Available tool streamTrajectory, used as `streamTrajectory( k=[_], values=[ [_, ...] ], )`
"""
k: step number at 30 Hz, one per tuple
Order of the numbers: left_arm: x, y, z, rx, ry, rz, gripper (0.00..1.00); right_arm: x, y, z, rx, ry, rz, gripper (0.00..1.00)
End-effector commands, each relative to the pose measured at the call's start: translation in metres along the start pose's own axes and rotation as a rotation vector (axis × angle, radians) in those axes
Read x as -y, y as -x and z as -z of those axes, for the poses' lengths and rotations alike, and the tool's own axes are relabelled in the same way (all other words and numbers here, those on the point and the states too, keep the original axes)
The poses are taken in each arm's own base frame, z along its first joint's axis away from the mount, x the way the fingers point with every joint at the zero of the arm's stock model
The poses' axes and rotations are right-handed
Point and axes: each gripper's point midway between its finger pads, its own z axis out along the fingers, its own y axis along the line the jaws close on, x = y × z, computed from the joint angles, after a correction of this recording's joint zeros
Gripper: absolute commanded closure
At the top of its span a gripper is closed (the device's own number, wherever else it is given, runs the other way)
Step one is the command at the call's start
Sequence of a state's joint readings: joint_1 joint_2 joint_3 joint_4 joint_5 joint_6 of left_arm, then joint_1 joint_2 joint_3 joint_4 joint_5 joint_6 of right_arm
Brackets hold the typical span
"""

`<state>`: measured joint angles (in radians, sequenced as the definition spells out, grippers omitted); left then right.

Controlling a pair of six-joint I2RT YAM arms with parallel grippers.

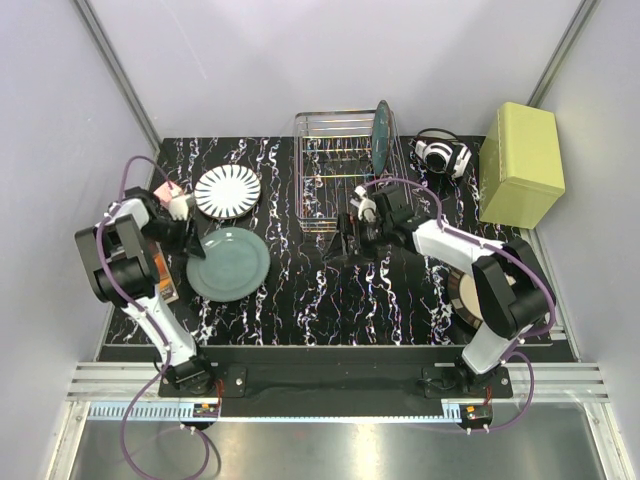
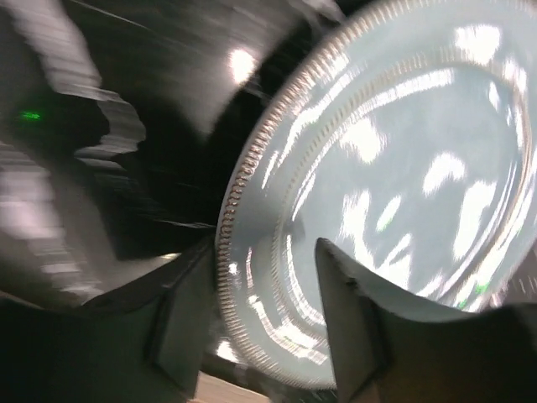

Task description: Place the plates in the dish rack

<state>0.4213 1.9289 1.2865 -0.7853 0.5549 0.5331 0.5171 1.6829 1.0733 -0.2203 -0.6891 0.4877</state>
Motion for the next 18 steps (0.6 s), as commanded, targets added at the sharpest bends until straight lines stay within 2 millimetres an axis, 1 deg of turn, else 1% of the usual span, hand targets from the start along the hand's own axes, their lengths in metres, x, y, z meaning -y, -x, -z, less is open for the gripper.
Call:
streamTrajectory(
  k=[1,2,3,4,5,9,12,13,14,15,16,17,18],
  values=[
    [0.076,-0.07,0.001,-0.251,-0.262,-0.033,0.51,-0.003,-0.012,0.0,0.017,0.018,-0.066,0.0],
    [0.083,-0.072,0.003,-0.257,-0.271,-0.049,0.53,-0.003,-0.013,-0.002,0.026,0.031,-0.073,0.0],
    [0.089,-0.077,0.003,-0.272,-0.284,-0.053,0.55,0.003,-0.022,-0.004,0.011,0.023,-0.117,0.0],
    [0.096,-0.077,0.002,-0.281,-0.294,-0.073,0.56,0.004,-0.026,-0.006,0.007,0.025,-0.129,0.0],
    [0.102,-0.077,0.002,-0.283,-0.304,-0.085,0.56,0.009,-0.03,-0.008,0.01,0.026,-0.141,0.0],
    [0.124,-0.075,-0.003,-0.293,-0.347,-0.094,0.56,0.016,-0.037,-0.014,0.035,0.037,-0.218,0.0],
    [0.143,-0.074,-0.008,-0.309,-0.392,-0.102,0.57,0.022,-0.044,-0.015,0.056,0.048,-0.261,0.0],
    [0.152,-0.074,-0.011,-0.325,-0.402,-0.135,0.58,0.024,-0.047,-0.016,0.059,0.047,-0.274,0.0],
    [0.158,-0.074,-0.012,-0.331,-0.411,-0.149,0.58,0.032,-0.053,-0.016,0.077,0.031,-0.293,0.0],
    [0.163,-0.074,-0.014,-0.338,-0.417,-0.16,0.59,0.037,-0.054,-0.017,0.091,0.012,-0.334,0.0],
    [0.173,-0.075,-0.016,-0.357,-0.427,-0.187,0.59,0.041,-0.053,-0.017,0.116,0.0,-0.349,0.0],
    [0.178,-0.075,-0.018,-0.362,-0.438,-0.197,0.6,0.053,-0.059,-0.018,0.145,-0.039,-0.382,0.01],
    [0.185,-0.076,-0.02,-0.376,-0.446,-0.211,0.6,0.057,-0.058,-0.019,0.166,-0.05,-0.433,0.02]
  ],
)
